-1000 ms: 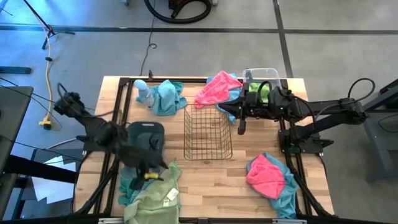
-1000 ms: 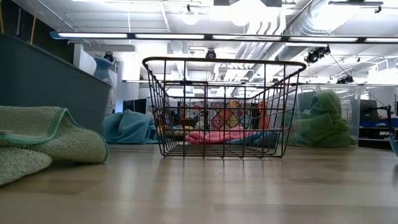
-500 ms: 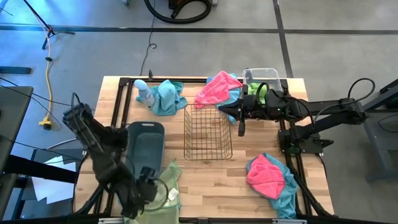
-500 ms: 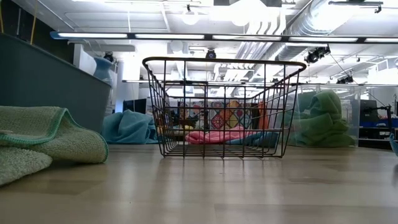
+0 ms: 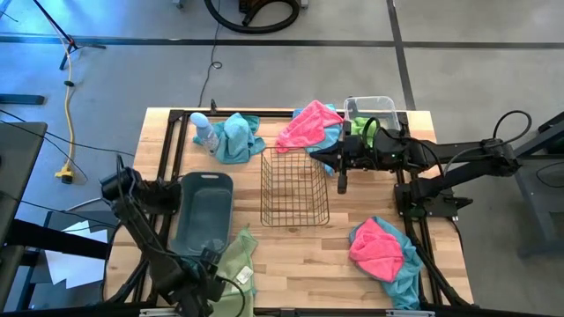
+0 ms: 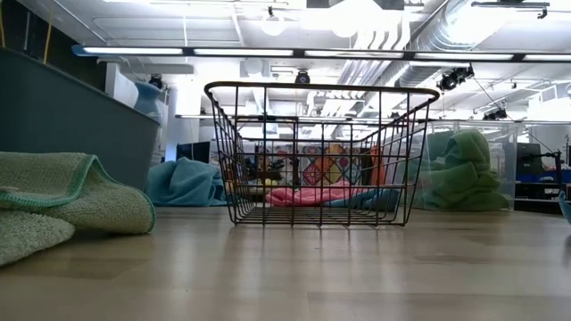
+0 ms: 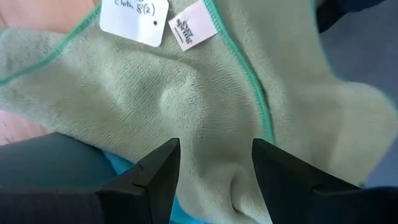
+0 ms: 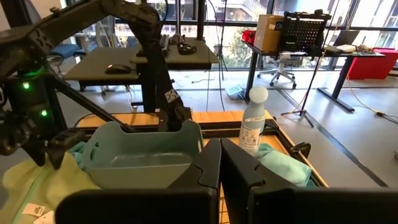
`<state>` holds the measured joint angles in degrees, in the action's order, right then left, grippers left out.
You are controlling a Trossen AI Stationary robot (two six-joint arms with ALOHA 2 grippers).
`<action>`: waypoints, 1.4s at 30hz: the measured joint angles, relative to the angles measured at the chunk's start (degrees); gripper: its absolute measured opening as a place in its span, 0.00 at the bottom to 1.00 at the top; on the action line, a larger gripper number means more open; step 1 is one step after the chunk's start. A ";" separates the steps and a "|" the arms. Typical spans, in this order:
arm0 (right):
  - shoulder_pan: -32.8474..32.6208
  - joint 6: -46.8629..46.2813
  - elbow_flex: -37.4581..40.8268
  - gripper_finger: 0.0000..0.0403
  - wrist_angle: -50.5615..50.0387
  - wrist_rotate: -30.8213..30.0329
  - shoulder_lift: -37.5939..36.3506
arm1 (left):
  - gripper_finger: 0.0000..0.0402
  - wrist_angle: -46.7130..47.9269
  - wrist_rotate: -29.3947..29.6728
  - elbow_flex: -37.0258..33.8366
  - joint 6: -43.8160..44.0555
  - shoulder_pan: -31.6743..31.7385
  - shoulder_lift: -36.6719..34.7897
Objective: Sort microfiber towel by color & place in baskets
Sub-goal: Put the light green towel into the transparent bin
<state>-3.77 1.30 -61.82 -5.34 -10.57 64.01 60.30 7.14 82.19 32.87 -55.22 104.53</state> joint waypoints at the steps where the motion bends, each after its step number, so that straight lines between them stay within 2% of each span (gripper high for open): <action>1: 0.00 -0.20 0.00 0.00 -0.02 0.13 0.00 | 0.47 0.03 -0.03 0.00 0.18 0.00 0.55; 12: 0.00 -0.41 0.00 0.00 -1.09 2.62 0.00 | 0.47 0.00 0.07 0.00 4.52 0.07 4.49; 20: 0.00 -0.42 0.00 0.00 -2.56 2.62 0.00 | 0.45 -0.32 -1.27 0.00 3.66 0.07 6.95; 24: 0.00 -0.28 0.00 0.00 -2.67 2.62 0.00 | 0.32 -0.54 -1.31 0.00 4.22 0.49 6.95; 28: 0.00 0.07 0.00 0.00 -2.67 2.62 0.00 | 0.06 -2.51 -2.91 0.00 4.48 1.13 6.95; 30: 0.00 0.15 0.00 0.00 -2.69 2.62 0.00 | 0.03 -3.51 -4.22 -0.02 5.57 1.62 6.57; 35: 0.00 0.22 0.00 0.00 -2.82 2.62 0.00 | 0.01 -4.24 -5.83 -0.02 8.35 2.37 1.59; 42: 0.00 0.76 0.00 0.00 -3.10 2.62 0.00 | 0.00 -4.11 -5.61 -0.02 8.54 4.79 -12.43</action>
<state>-3.77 2.06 -61.82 -8.45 -7.94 64.01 56.19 1.53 82.17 41.42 -50.43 92.10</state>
